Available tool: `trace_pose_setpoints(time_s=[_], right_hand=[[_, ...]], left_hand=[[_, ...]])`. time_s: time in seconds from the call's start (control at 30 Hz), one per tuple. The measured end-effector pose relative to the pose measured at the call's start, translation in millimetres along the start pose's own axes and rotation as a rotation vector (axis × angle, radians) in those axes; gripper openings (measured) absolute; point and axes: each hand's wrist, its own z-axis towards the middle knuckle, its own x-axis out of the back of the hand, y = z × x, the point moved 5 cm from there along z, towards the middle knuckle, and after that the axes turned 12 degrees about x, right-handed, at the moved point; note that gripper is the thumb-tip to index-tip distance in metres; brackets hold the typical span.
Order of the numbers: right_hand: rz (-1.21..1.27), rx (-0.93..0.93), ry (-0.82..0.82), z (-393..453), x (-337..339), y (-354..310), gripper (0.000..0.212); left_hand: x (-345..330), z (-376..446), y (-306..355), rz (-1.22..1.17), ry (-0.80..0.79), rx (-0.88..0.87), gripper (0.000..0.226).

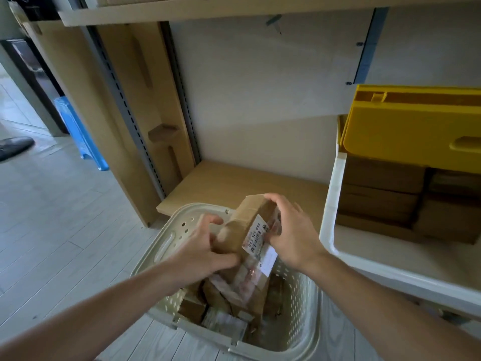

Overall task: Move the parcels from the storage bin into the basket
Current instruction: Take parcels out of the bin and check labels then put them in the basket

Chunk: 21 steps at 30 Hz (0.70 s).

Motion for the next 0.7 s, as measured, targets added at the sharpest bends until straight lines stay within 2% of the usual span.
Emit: trace_pose_setpoints(time_s=[0.07, 0.17, 0.3, 0.47, 0.57, 0.7], right_hand=[[-0.007, -0.102, -0.060, -6, -18, 4, 0.070], [0.080, -0.306, -0.137, -15, -39, 17, 0.060], [0.148, -0.510, -0.174, -27, -47, 40, 0.052], [0.096, -0.636, -0.240, -45, -56, 61, 0.056], [0.044, -0.690, -0.301, -51, -67, 69, 0.064], [0.006, -0.723, -0.321, -50, -80, 81, 0.068]], left_hand=[[-19, 12, -2, 0.069, 0.008, 0.056, 0.094], [-43, 29, -6, 0.229, 0.050, 0.130, 0.091], [-78, 53, -18, 0.351, 0.028, 0.183, 0.108], [-112, 70, -31, 0.460, -0.062, 0.159, 0.089], [-128, 83, -40, 0.565, -0.125, 0.132, 0.094], [-143, 96, -48, 0.578, -0.152, 0.159, 0.092]])
